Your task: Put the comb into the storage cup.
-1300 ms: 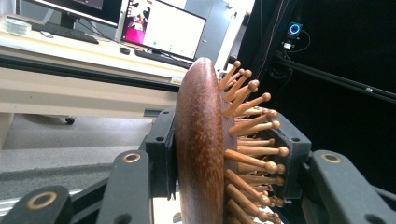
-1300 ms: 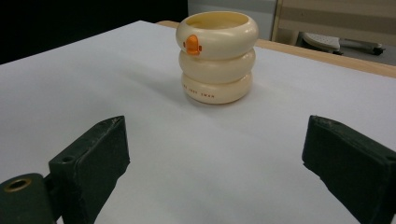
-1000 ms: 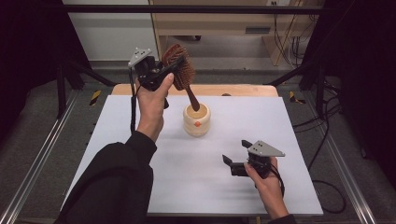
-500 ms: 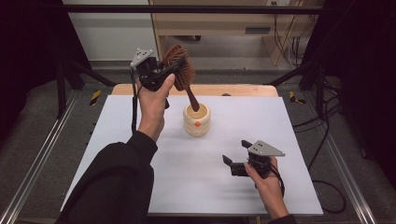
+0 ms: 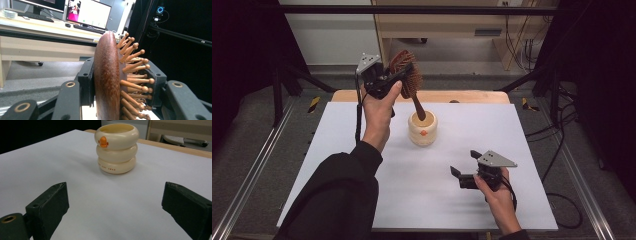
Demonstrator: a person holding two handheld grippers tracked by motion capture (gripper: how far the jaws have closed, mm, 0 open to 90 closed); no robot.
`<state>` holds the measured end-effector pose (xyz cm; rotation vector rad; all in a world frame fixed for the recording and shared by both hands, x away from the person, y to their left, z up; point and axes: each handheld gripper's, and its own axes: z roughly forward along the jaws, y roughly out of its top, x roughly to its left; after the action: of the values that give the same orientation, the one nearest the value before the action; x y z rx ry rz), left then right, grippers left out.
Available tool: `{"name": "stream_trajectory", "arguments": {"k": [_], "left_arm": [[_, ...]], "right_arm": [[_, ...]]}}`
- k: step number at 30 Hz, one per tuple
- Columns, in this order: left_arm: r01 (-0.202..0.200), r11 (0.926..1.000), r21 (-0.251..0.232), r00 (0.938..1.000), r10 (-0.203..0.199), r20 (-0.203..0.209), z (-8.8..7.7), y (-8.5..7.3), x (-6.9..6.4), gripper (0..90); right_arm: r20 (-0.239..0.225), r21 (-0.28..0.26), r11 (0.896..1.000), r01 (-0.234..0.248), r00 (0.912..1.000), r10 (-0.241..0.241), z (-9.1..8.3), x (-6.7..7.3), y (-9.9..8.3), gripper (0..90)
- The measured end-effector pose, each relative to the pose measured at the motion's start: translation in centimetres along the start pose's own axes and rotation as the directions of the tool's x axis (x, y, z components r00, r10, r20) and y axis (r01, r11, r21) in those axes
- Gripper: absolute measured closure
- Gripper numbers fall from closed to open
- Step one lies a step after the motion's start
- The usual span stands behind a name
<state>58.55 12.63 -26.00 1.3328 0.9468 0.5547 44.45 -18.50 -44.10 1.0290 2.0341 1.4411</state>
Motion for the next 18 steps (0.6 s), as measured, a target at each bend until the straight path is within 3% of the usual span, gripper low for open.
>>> {"name": "stream_trajectory", "arguments": {"k": [18], "left_arm": [[-0.009, 0.9993, 0.038, 0.9999, 0.009, -0.011, 1.8, -2.2, 0.5, 51.5]], "right_arm": [[-0.002, 0.003, 1.000, -0.008, 1.0000, 0.008, 0.0, -0.1, 0.0, 7.7]]}}
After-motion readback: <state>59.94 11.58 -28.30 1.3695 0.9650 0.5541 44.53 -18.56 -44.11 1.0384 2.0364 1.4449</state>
